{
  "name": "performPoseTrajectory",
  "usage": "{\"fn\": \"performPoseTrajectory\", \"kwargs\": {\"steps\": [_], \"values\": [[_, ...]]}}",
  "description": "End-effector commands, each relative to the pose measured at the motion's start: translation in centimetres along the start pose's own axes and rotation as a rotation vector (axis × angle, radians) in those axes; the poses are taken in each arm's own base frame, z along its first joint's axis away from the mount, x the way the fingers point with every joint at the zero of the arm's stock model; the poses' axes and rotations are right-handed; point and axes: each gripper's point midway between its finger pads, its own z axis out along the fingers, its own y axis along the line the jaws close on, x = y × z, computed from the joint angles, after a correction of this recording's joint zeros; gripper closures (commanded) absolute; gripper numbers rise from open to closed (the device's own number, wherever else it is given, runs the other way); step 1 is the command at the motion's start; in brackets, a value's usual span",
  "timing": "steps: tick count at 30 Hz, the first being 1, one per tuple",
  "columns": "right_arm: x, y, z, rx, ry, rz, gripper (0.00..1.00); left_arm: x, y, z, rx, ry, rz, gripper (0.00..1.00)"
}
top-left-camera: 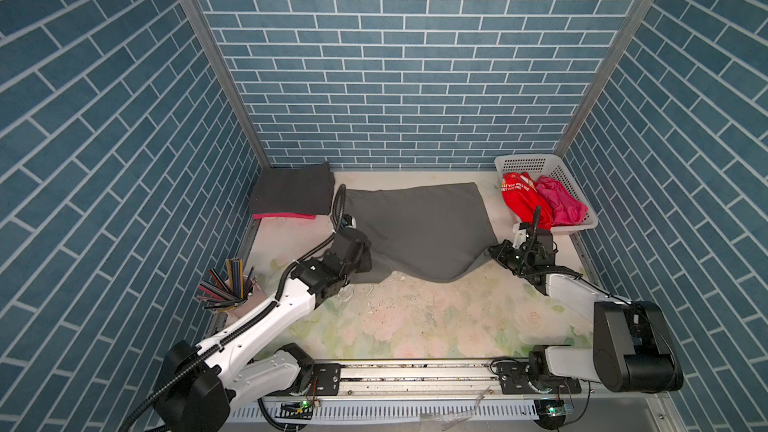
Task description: Fold and stack the t-shirts
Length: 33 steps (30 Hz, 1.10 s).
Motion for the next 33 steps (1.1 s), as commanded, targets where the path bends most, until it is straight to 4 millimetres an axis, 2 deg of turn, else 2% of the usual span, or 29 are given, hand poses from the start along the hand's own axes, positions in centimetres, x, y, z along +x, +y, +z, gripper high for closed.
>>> {"fn": "performPoseTrajectory", "kwargs": {"steps": [1,3,7,11,13,16,19,22,25,27,30,33], "values": [[-2.6,3.0,-2.0,-0.023,-0.055,-0.114,1.0,-3.0,0.1,-1.6,0.019,-0.03,0.025,1.0],[-4.5,5.0,-3.5,-0.039,-0.098,-0.167,1.0,-6.0,-0.3,-2.9,0.032,-0.085,0.014,1.0],[-8.7,9.5,-7.2,-0.055,-0.194,-0.269,1.0,-13.9,-0.3,-6.7,0.032,-0.241,-0.022,1.0],[-12.2,14.9,-12.3,-0.127,-0.326,-0.365,1.0,-21.8,-1.1,-12.6,0.022,-0.44,-0.016,1.0],[-13.5,17.3,-14.9,-0.149,-0.37,-0.413,1.0,-24.8,-1.6,-15.7,0.02,-0.525,-0.007,1.0],[-15.3,21.5,-19.7,-0.193,-0.451,-0.492,1.0,-28.2,-2.3,-20.1,0.026,-0.631,0.013,1.0],[-16.4,25.4,-24.9,-0.245,-0.538,-0.567,1.0,-30.5,-3.0,-25.0,0.06,-0.732,0.028,1.0],[-16.7,28.6,-29.8,-0.289,-0.608,-0.628,1.0,-31.9,-3.5,-30.1,0.112,-0.82,0.028,1.0],[-17.0,31.0,-33.4,-0.319,-0.655,-0.665,1.0,-32.3,-3.8,-34.8,0.17,-0.896,0.018,1.0],[-17.3,32.1,-35.0,-0.331,-0.674,-0.679,1.0,-32.4,-3.7,-37.1,0.192,-0.937,0.008,1.0],[-18.4,33.3,-36.4,-0.315,-0.7,-0.69,1.0,-32.8,-3.5,-38.7,0.188,-0.974,0.007,1.0],[-19.8,33.7,-35.9,-0.288,-0.702,-0.693,1.0,-33.4,-3.2,-37.2,0.136,-0.958,0.01,1.0]]}}
